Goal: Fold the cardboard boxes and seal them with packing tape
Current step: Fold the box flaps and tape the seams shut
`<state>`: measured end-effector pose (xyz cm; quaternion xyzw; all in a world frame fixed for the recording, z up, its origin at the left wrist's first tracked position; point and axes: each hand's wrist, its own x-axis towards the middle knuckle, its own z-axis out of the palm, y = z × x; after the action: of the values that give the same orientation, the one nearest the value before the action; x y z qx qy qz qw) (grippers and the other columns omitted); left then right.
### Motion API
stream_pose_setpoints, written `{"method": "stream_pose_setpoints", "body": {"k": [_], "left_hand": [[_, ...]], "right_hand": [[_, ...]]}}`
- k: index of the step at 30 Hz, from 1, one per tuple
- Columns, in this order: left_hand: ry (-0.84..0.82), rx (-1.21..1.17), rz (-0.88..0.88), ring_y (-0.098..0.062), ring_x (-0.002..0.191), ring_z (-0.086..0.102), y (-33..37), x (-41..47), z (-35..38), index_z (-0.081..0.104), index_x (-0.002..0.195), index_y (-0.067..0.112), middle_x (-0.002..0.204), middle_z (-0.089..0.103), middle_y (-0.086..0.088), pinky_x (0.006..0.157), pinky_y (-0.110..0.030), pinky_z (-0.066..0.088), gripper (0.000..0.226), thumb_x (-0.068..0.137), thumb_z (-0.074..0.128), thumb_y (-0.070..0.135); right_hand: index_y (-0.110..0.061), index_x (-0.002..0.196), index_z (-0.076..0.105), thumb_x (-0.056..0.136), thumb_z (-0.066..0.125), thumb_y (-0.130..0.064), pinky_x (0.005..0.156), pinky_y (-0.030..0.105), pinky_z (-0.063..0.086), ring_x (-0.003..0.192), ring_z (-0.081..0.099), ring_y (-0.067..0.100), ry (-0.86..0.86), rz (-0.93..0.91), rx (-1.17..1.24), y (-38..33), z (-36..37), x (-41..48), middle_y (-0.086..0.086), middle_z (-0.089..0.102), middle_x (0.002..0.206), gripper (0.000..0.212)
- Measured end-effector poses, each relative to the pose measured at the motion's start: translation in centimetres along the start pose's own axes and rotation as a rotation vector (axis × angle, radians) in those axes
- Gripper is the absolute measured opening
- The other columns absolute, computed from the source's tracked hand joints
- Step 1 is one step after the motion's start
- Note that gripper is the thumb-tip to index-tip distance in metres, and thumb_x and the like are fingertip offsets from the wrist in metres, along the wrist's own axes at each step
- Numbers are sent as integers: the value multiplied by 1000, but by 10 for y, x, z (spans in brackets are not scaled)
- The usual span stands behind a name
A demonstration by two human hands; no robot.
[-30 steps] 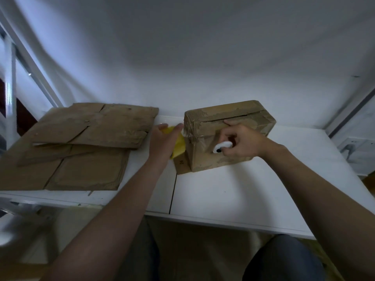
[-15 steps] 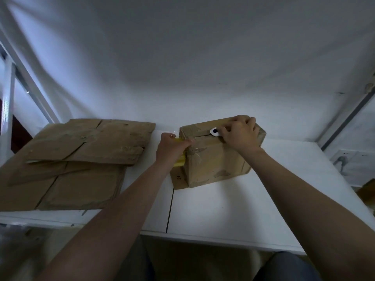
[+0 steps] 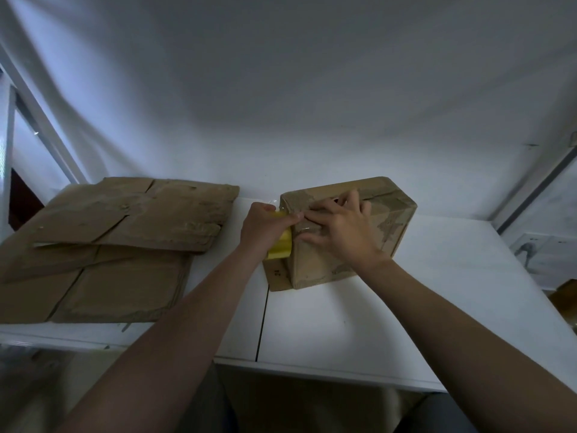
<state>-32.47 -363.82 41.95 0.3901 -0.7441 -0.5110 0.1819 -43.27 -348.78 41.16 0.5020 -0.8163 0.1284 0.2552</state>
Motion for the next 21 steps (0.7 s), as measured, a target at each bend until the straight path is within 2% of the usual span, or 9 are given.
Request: {"method": "stream_pose_setpoints", "body": {"k": [3, 6, 11, 13, 15, 17, 21], "left_hand": [[1, 4, 19, -19, 112, 55, 0, 1, 0, 52, 137, 16, 136, 57, -3, 88, -33, 45, 86, 69, 86, 56], [-5, 8, 25, -15, 106, 52, -1, 2, 1, 52, 137, 17, 135, 57, -2, 87, -33, 45, 85, 70, 85, 57], [1, 12, 38, -14, 105, 49, -2, 3, 1, 51, 137, 18, 137, 55, -2, 86, -32, 42, 83, 72, 84, 57], [-2, 5, 39, -15, 107, 51, -2, 3, 1, 52, 137, 18, 137, 56, -2, 88, -33, 45, 83, 71, 84, 57], [-7, -1, 35, -18, 113, 54, -2, 3, 2, 52, 137, 18, 137, 56, -2, 93, -36, 48, 84, 70, 85, 57], [-8, -14, 36, -18, 112, 55, -3, 3, 2, 52, 137, 17, 136, 57, -2, 96, -38, 49, 84, 70, 85, 57], [-17, -15, 34, -17, 110, 55, -4, 3, -2, 53, 137, 17, 132, 57, 0, 97, -39, 49, 84, 70, 84, 58]], "right_hand": [[-44, 122, 70, 76, 57, -77, 73, 36, 24, 99, 43, 27, 39, -65, 1, 7, 3, 0, -19, 66, 122, 58], [-43, 131, 63, 70, 71, -72, 74, 35, 25, 100, 41, 25, 56, -129, -18, 17, 7, -5, -20, 63, 129, 68], [-41, 141, 54, 66, 80, -65, 76, 37, 27, 105, 43, 26, 30, -148, -112, 18, 12, -10, -18, 57, 139, 83], [-38, 141, 55, 69, 77, -67, 76, 38, 30, 106, 47, 28, 52, -151, -97, 18, 11, -12, -16, 58, 140, 81], [-35, 133, 64, 79, 60, -77, 75, 38, 32, 105, 51, 29, 113, -106, -69, 13, 10, -13, -15, 63, 133, 68], [-33, 122, 71, 85, 47, -80, 74, 38, 32, 106, 51, 29, 156, -52, -69, 5, 11, -10, -14, 69, 124, 64], [-36, 119, 71, 81, 50, -78, 74, 38, 32, 110, 48, 30, 166, -20, -42, 2, 19, -8, -17, 69, 124, 61]]}}
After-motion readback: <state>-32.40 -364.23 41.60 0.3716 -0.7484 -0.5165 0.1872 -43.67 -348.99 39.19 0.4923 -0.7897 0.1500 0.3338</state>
